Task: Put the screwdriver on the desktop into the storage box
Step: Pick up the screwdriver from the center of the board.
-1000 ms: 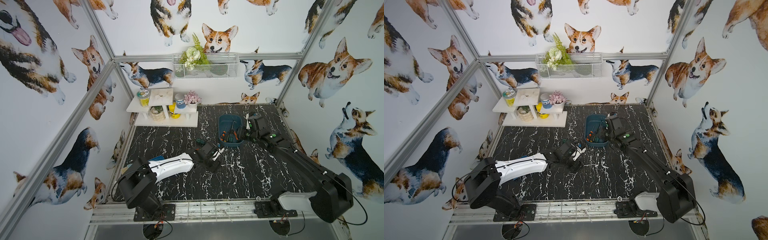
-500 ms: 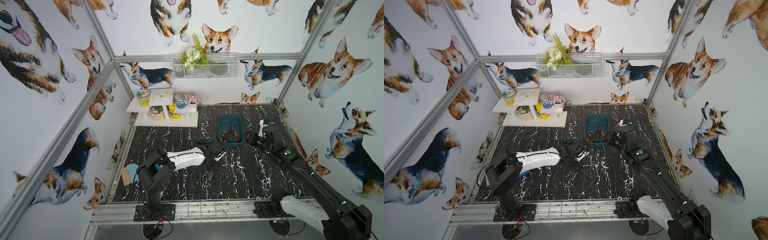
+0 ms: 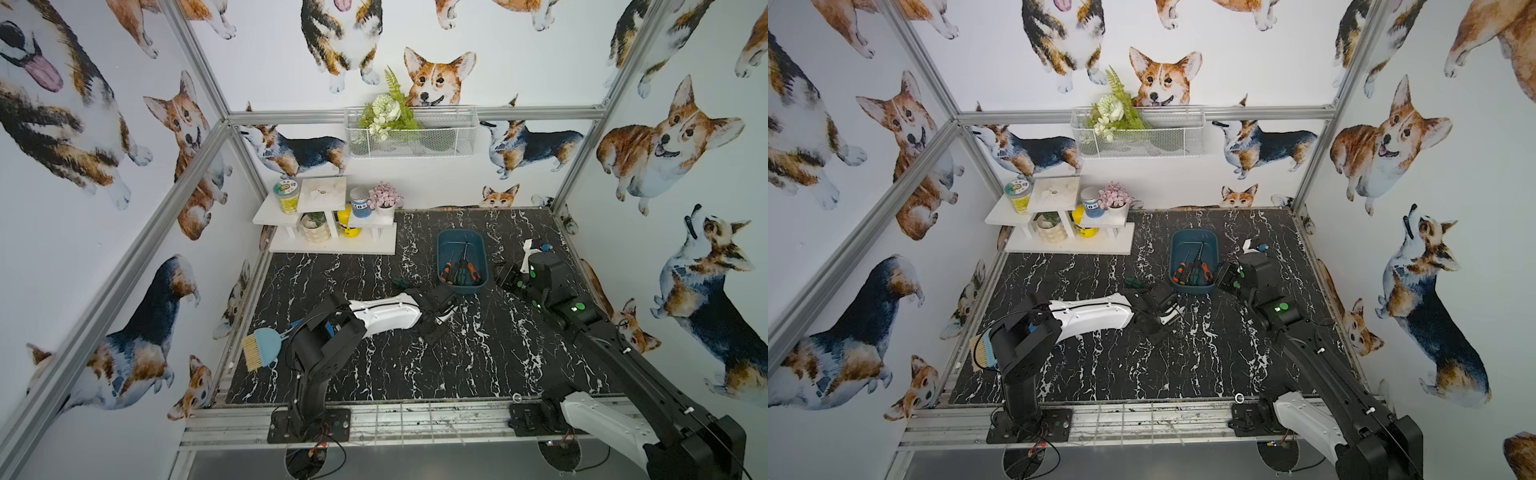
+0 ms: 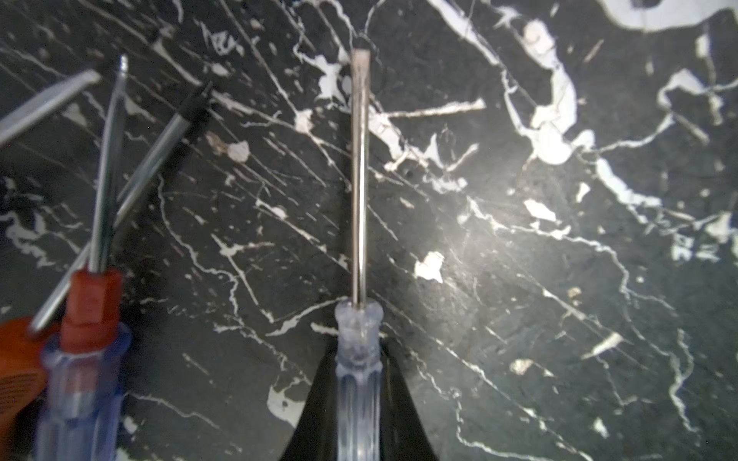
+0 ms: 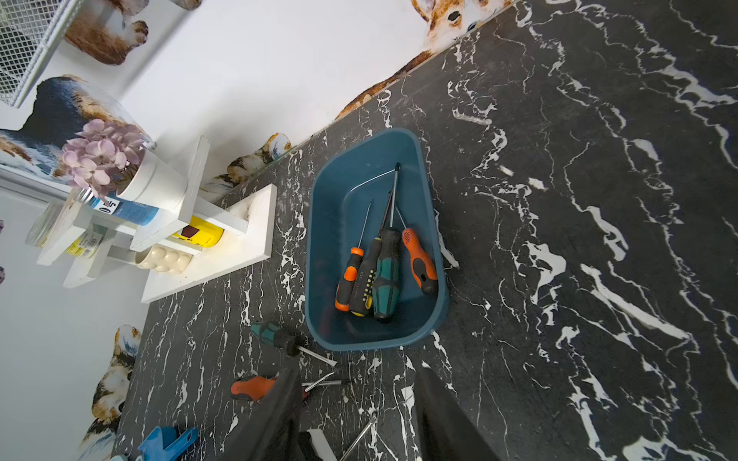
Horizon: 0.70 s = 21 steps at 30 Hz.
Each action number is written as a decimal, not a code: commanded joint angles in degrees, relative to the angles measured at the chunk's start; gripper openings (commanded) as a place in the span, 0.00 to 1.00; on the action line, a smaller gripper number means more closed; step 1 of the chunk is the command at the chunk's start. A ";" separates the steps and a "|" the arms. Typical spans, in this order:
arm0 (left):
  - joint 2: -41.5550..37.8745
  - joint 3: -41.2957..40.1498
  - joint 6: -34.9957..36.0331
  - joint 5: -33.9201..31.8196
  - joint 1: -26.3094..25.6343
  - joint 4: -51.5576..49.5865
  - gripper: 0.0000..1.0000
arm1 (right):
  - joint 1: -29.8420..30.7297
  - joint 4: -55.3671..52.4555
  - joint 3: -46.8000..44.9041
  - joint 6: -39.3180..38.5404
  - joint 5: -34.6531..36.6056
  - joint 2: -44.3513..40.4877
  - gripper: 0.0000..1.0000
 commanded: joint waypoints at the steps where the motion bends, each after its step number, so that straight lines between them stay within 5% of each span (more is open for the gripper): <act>1: 0.30 0.03 -0.33 0.30 -0.06 -1.46 0.07 | -0.07 0.67 0.15 0.46 1.23 -0.31 0.51; 13: -11.97 2.89 -11.69 -4.46 -0.48 -1.31 0.00 | -0.11 0.58 0.11 1.03 2.74 -0.59 0.50; 21: -4.89 17.26 -24.61 -2.14 5.95 3.02 0.00 | -0.25 -1.38 0.77 1.12 4.81 -0.52 0.50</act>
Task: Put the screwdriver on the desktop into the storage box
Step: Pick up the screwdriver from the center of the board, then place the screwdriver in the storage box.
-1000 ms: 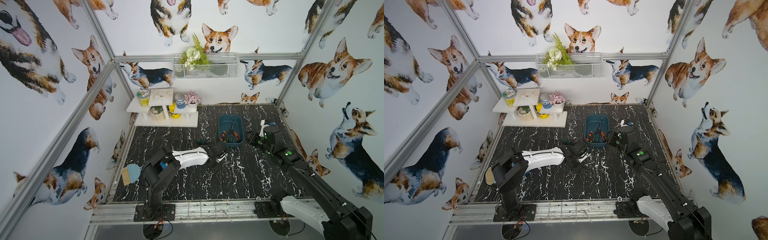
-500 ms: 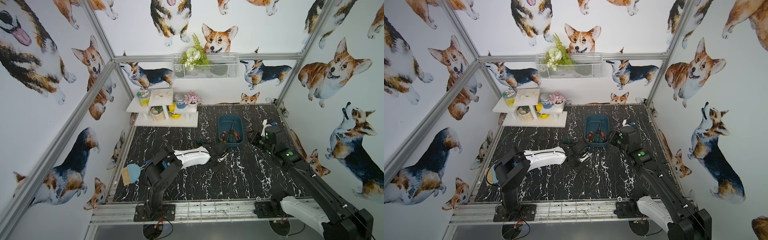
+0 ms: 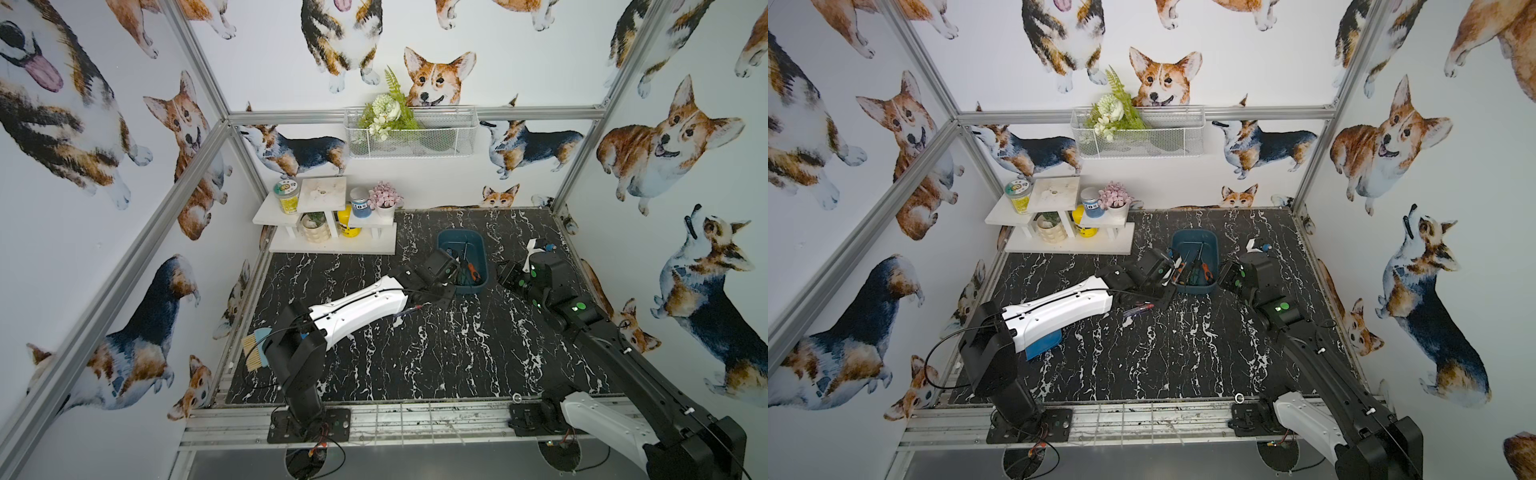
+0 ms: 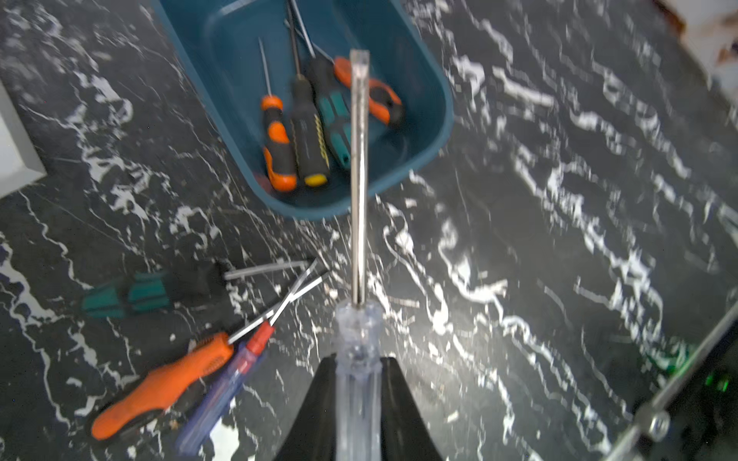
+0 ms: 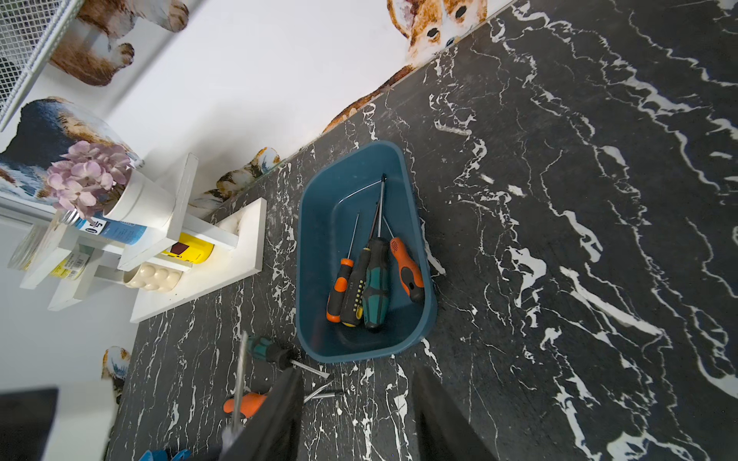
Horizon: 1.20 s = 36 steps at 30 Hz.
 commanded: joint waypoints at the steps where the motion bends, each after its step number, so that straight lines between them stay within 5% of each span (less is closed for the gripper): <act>1: 4.92 5.86 -8.82 2.24 2.77 2.55 0.00 | -0.09 -1.13 0.35 0.10 2.40 -0.71 0.50; 18: 42.61 54.41 -10.00 -1.45 4.29 -23.71 0.00 | -0.96 -2.74 -1.03 1.31 2.89 -2.88 0.50; 26: 51.67 67.88 -8.79 0.44 3.07 -31.41 0.00 | -1.17 -3.03 -1.03 1.06 3.24 -2.81 0.50; 30: 52.59 68.83 -8.84 0.39 2.98 -31.02 0.25 | -1.14 -2.98 -0.95 0.83 3.10 -2.62 0.50; 36: 49.92 72.04 -8.50 -1.93 2.98 -30.83 0.44 | -1.17 -2.96 -0.56 0.65 2.90 -2.36 0.50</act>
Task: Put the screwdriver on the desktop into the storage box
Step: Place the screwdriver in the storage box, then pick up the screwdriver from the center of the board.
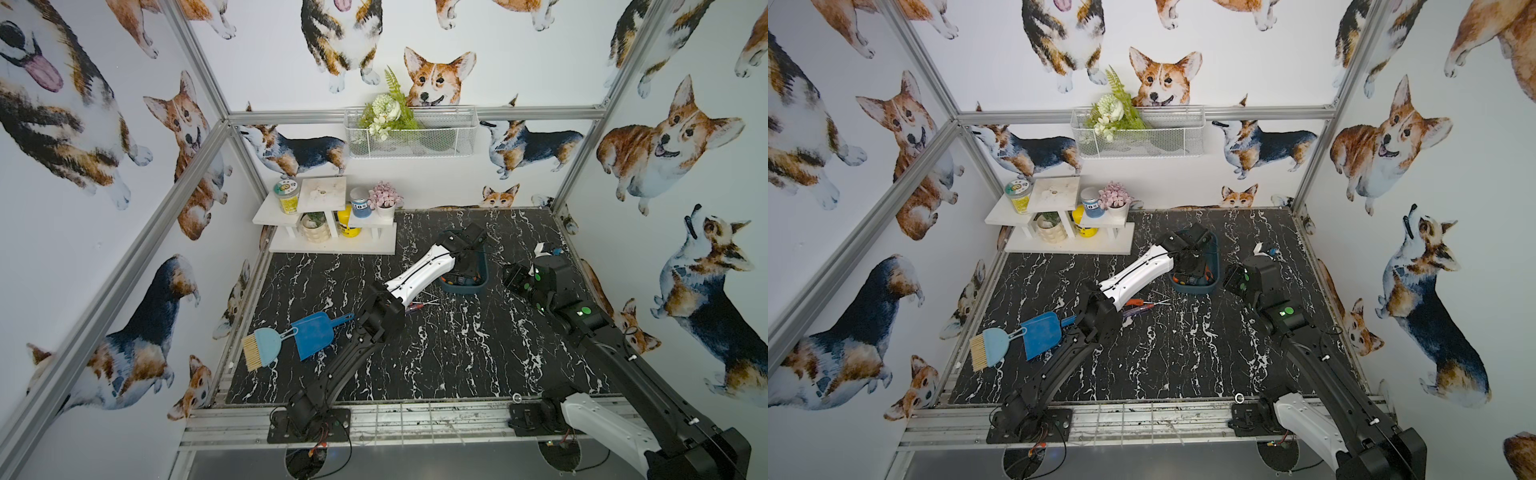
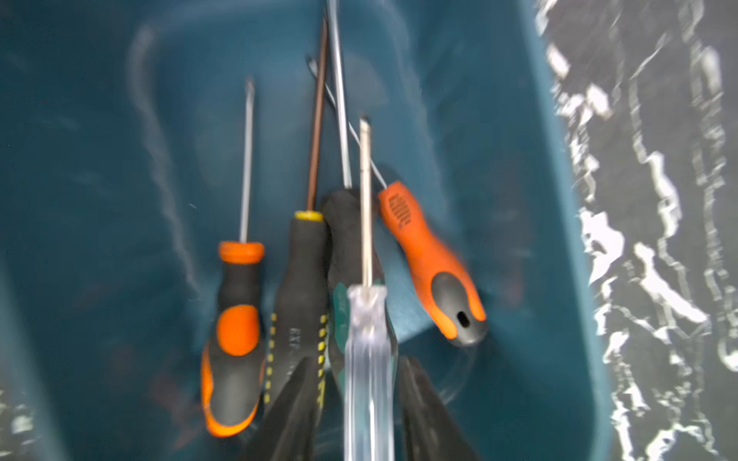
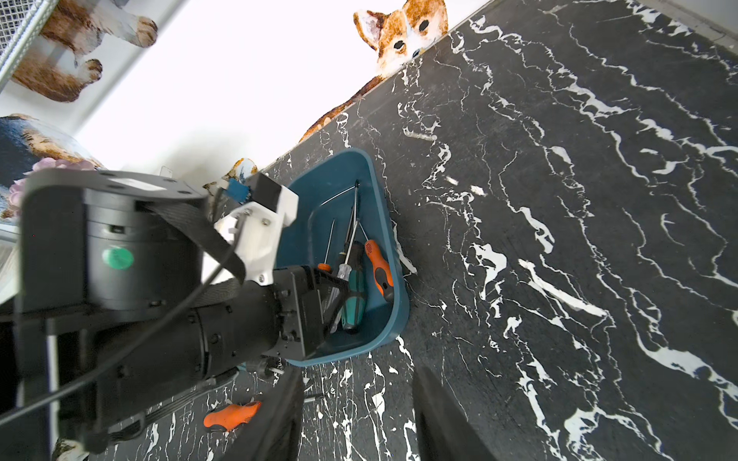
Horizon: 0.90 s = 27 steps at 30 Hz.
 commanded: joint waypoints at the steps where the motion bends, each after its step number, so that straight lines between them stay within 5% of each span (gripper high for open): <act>1: -3.05 0.90 0.94 -2.20 -0.11 0.06 0.46 | -0.03 -0.16 0.61 -0.04 0.58 -0.02 0.50; 8: -14.63 -4.29 3.33 -7.20 -0.04 3.12 0.51 | -0.01 -0.06 1.59 -0.40 -0.66 1.50 0.49; 12: -29.88 -27.87 6.90 -7.10 0.38 15.75 0.50 | -0.03 0.14 2.17 -0.18 -2.25 3.39 0.48; 15: -42.95 -51.71 7.43 -2.13 2.96 29.37 0.50 | 0.02 0.53 2.03 0.08 -3.35 4.45 0.48; 19: -54.03 -72.62 8.41 4.47 6.75 38.08 0.50 | 0.00 0.78 1.96 0.52 -4.88 5.91 0.47; 27: -59.59 -85.99 19.36 7.30 8.29 36.37 0.57 | 0.06 1.51 2.99 1.06 -9.05 10.46 0.46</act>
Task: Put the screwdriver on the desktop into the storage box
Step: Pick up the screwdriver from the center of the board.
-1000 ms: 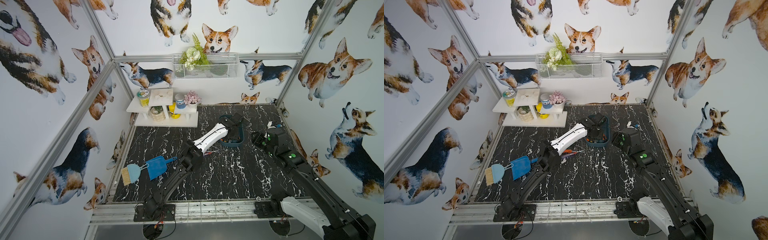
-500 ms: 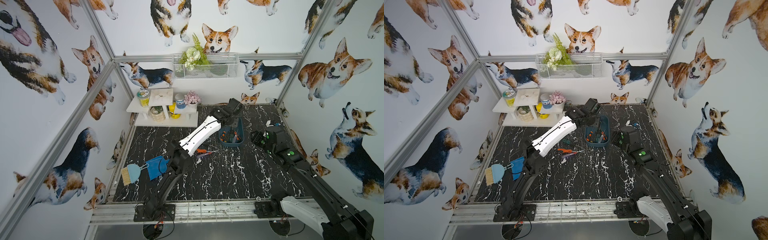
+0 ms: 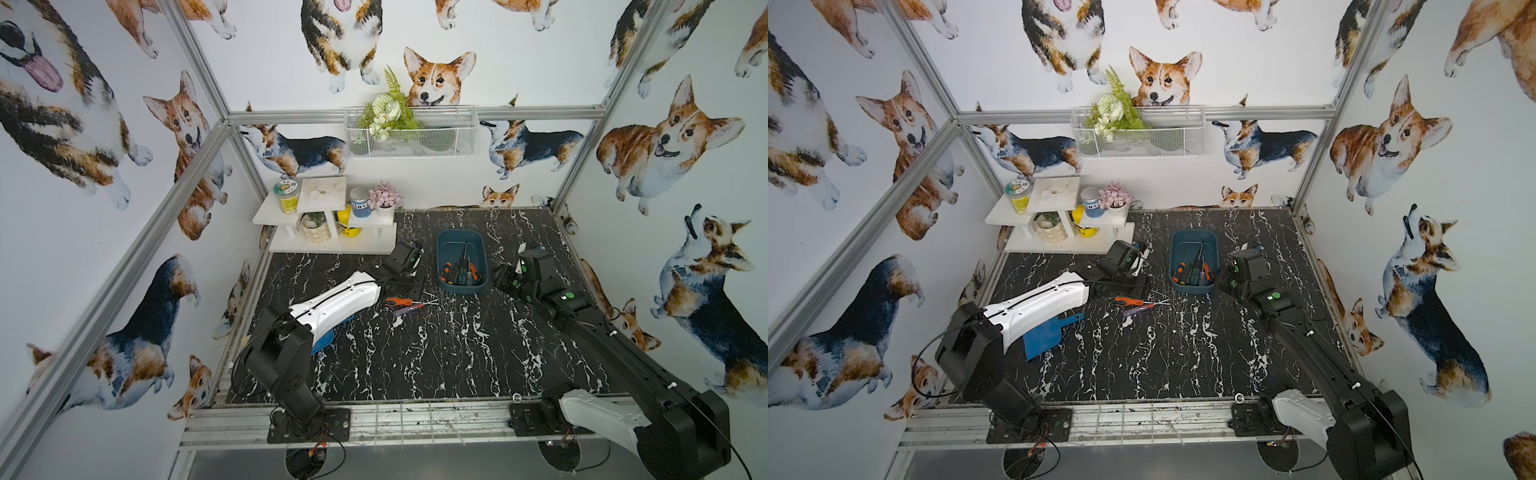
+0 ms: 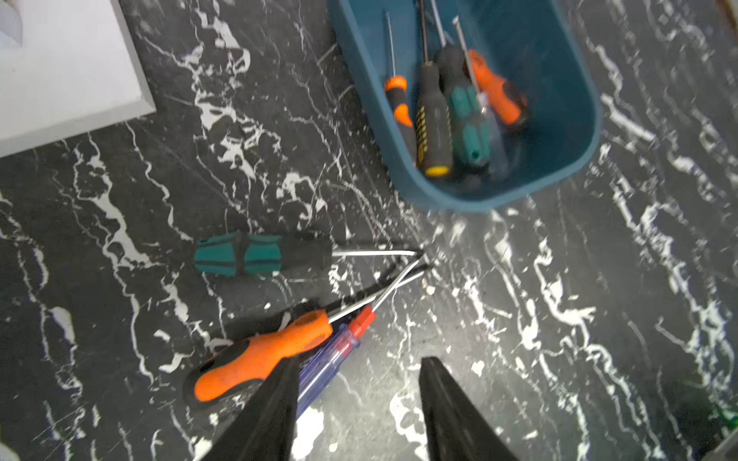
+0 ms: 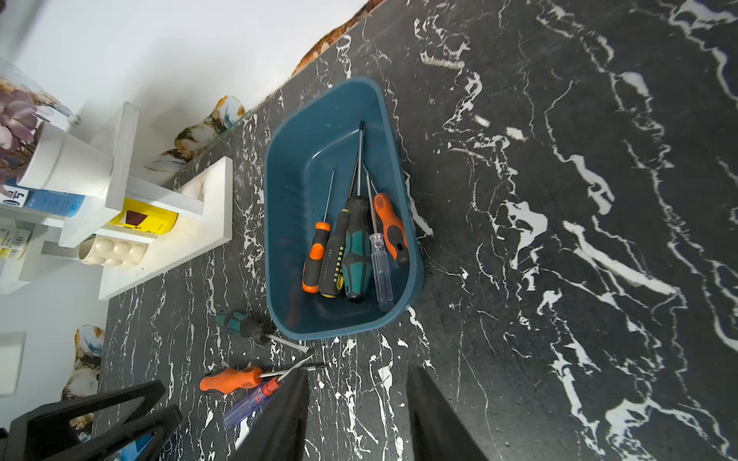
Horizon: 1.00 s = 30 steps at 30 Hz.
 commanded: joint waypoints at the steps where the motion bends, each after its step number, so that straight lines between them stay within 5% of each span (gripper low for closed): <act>1: 0.15 -1.08 7.02 2.67 0.17 1.36 0.57 | 0.10 1.48 1.18 0.71 -2.59 1.44 0.46; 10: 8.64 3.10 12.98 0.77 -0.16 -8.22 0.55 | 0.08 0.96 1.39 0.80 -2.20 1.59 0.45; 30: 13.32 1.33 12.07 -3.53 -1.22 -10.48 0.48 | 0.05 0.60 0.42 0.50 -1.38 0.98 0.46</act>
